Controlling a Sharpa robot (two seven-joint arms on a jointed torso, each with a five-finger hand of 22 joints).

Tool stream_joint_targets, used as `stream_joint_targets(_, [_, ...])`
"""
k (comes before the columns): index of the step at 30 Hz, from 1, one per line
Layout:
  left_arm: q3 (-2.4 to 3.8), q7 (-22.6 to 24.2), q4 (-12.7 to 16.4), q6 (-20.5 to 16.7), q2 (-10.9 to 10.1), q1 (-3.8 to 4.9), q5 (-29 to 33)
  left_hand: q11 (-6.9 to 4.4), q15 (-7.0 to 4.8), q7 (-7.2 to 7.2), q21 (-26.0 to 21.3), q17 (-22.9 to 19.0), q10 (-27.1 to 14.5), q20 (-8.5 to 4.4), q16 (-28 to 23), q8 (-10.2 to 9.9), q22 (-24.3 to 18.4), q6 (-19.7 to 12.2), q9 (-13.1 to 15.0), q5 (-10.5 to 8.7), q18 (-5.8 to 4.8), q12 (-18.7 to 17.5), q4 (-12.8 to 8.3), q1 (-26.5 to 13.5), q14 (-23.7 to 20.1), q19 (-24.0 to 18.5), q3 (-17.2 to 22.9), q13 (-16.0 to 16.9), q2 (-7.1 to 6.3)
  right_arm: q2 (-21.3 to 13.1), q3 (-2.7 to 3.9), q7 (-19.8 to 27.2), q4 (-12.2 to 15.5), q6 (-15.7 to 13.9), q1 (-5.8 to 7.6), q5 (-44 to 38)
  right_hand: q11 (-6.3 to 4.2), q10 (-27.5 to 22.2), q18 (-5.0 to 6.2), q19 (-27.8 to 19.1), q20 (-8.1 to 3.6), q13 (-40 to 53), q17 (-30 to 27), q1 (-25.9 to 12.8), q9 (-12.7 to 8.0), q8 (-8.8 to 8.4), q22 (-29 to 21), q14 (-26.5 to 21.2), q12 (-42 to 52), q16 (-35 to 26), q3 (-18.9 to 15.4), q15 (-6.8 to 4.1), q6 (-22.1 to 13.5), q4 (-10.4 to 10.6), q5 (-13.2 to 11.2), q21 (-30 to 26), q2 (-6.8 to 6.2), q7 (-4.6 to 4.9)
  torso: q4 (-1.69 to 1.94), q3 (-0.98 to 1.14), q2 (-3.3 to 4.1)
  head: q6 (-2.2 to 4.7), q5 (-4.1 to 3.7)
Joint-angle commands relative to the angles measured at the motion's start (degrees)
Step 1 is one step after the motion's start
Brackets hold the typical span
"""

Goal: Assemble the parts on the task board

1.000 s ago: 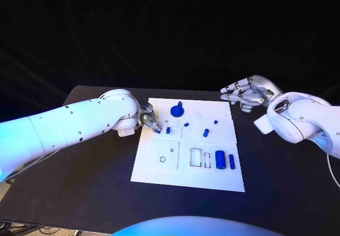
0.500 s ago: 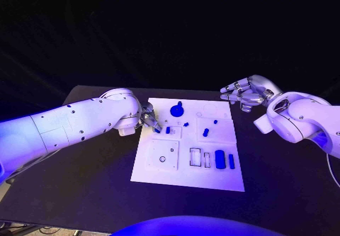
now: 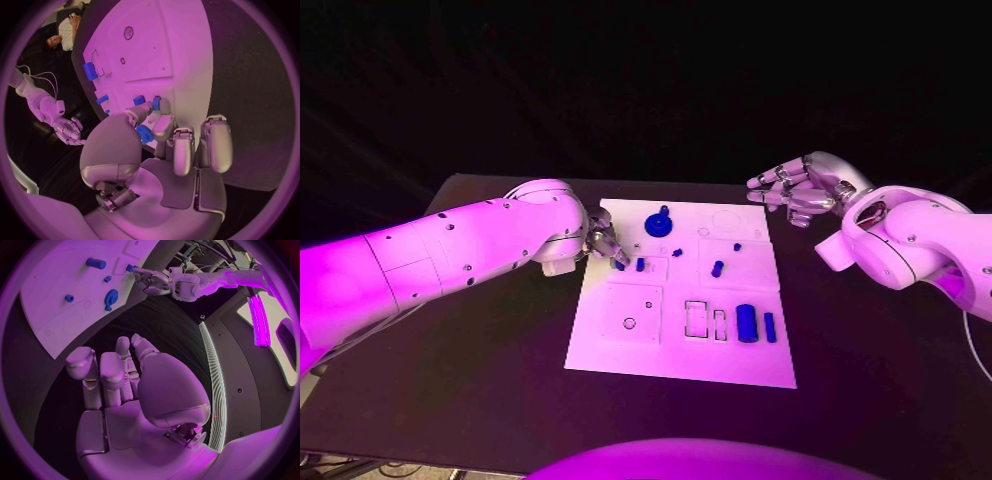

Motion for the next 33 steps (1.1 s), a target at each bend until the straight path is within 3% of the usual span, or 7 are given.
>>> stream_joint_targets(1, [-0.22,-0.5,0.1,2.2,0.3,-0.31,0.4,-0.02,-0.32,-0.51,0.3,15.1,0.5,-0.46,0.1,-0.3,9.0,0.9,-0.1,0.0,-0.47,0.3,-0.1,-0.7,6.1,2.6,-0.5,0.2,0.09,0.0,0.0,0.0,0.1,0.7,-0.03,-0.5,-0.13,-0.4,0.51,-0.2,0.07,0.0,0.0,-0.6,0.0,0.36,-0.1,-0.3,0.0,-0.3,0.2,-0.03,0.0,0.2,0.3,-0.4,-0.18,0.32,0.01,-0.02,0.02,-0.09,-0.1])
stream_joint_targets(15, [-0.22,-1.0,-0.6,2.2,0.6,-0.31,0.3,-0.07,-0.36,-0.58,0.4,15.1,0.8,-0.49,0.1,-0.8,9.3,1.9,-0.9,-0.07,-0.52,0.5,1.5,-3.1,6.1,2.7,-3.4,0.6,-0.72,-0.1,0.0,0.0,0.2,0.6,-0.02,-0.5,-0.13,-0.4,0.52,-0.2,0.07,-0.1,-0.1,-0.6,0.0,0.37,-0.1,-0.3,0.0,-0.3,0.2,-0.03,0.0,0.3,0.3,-0.4,-0.2,0.32,0.07,-0.03,-0.04,-0.26,-0.2])
stream_joint_targets(33, [-0.05,-0.1,0.0,-1.7,-0.1,-0.31,0.3,0.03,-0.3,-0.47,0.5,15.1,1.1,-0.43,0.1,-1.4,9.6,3.1,-2.2,-0.14,-0.57,0.7,6.3,-5.7,6.1,2.8,-14.4,1.2,-0.73,-0.1,0.0,0.0,0.2,0.6,-0.02,-0.5,-0.12,-0.4,0.55,-0.3,0.07,-0.1,-0.2,-0.7,0.0,0.37,-0.3,-0.3,0.0,-0.4,0.2,-0.02,0.0,0.3,0.3,-0.6,-0.25,0.32,0.07,-0.08,-0.02,-0.25,-0.25])
